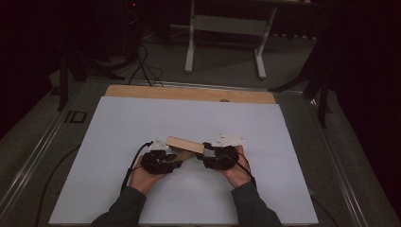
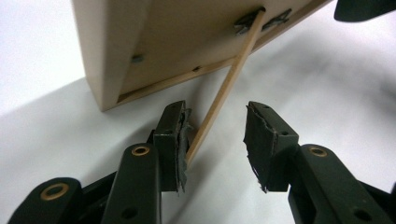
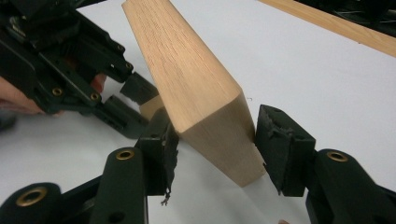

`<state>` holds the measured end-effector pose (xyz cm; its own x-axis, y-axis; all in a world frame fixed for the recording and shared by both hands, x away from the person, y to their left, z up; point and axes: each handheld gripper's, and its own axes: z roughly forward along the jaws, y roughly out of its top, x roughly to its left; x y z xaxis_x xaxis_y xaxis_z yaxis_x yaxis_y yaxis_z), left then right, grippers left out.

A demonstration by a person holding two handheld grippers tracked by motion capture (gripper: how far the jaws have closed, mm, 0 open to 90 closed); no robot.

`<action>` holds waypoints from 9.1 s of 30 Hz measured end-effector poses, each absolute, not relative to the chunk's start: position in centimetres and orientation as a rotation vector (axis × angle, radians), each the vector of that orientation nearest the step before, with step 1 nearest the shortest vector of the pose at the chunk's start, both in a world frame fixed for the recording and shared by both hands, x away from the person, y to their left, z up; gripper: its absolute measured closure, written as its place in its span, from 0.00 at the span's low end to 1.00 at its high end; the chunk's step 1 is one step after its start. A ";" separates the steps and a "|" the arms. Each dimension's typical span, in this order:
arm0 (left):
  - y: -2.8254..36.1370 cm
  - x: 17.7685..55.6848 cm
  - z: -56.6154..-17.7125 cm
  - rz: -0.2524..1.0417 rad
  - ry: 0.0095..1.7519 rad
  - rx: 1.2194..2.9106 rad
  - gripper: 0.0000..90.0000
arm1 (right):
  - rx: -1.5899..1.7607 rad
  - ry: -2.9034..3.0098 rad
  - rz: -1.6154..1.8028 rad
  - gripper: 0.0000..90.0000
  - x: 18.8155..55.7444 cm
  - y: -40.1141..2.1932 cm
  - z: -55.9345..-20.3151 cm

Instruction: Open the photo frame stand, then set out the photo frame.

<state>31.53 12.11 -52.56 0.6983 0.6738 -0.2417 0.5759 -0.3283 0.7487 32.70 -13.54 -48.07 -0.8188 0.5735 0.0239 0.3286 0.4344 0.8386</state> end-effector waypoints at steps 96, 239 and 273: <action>12.6 28.6 -49.2 0.393 0.856 2.012 0.99 | 0.981 2.229 1.486 0.95 34.1 -15.6 -47.2; 15.3 31.0 -48.1 0.290 1.080 1.779 0.57 | 0.920 2.426 1.251 0.66 31.6 -12.9 -49.8; 11.7 29.3 -46.3 0.313 1.000 1.849 0.31 | 0.967 2.352 1.304 0.59 31.9 -14.5 -48.4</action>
